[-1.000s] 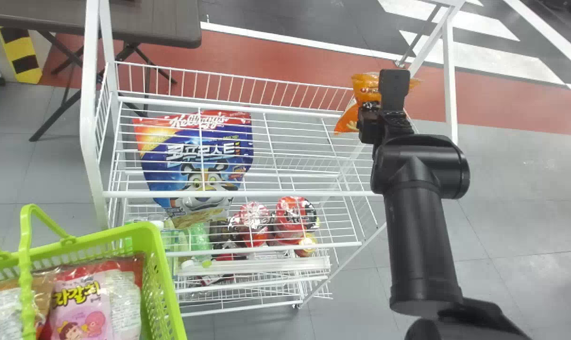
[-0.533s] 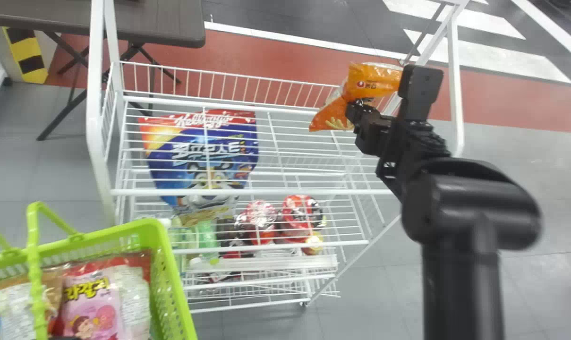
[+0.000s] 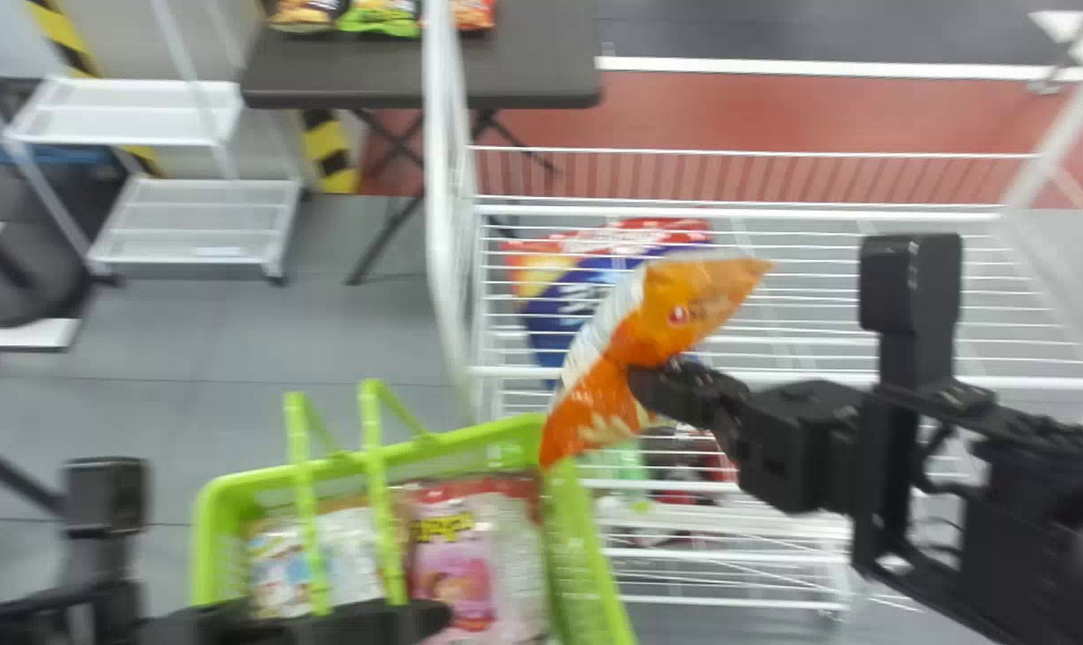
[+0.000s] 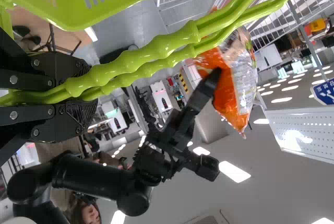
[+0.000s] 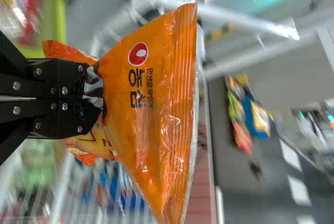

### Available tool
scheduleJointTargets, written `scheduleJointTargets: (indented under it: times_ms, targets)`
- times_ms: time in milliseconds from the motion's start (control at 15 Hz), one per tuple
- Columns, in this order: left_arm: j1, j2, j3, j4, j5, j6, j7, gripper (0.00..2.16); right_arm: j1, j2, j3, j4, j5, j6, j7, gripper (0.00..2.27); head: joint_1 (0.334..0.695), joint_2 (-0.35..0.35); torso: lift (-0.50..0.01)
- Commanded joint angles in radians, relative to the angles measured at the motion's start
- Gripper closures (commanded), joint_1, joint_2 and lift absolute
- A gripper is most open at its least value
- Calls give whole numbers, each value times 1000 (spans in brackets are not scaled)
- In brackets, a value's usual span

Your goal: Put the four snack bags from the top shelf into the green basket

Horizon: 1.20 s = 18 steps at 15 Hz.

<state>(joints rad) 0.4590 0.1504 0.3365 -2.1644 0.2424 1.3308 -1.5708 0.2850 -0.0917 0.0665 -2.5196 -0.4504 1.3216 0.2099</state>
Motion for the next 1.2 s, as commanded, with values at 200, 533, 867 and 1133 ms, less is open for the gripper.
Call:
scheduleJointTargets:
  times_ms: [200, 533, 867, 1133]
  targets:
    - [0, -2, -4, 2, -3, 0, -10, 2148, -18, 21, 104, 48, -146, 95, 3, 2260, 695, 287, 0]
    - [0, 0, -4, 3, -5, 0, -10, 2148, -135, 21, 136, 208, -234, 251, -49, 2260, 695, 350, 0]
    - [0, 1, -5, 0, 0, 0, -10, 2148, -291, 40, 179, 466, -266, 251, -101, 2142, 695, 350, 0]
    - [1, 3, -2, 0, 2, 0, -10, 2148, -379, 52, 159, 551, -335, 251, -101, 1463, 695, 350, 0]
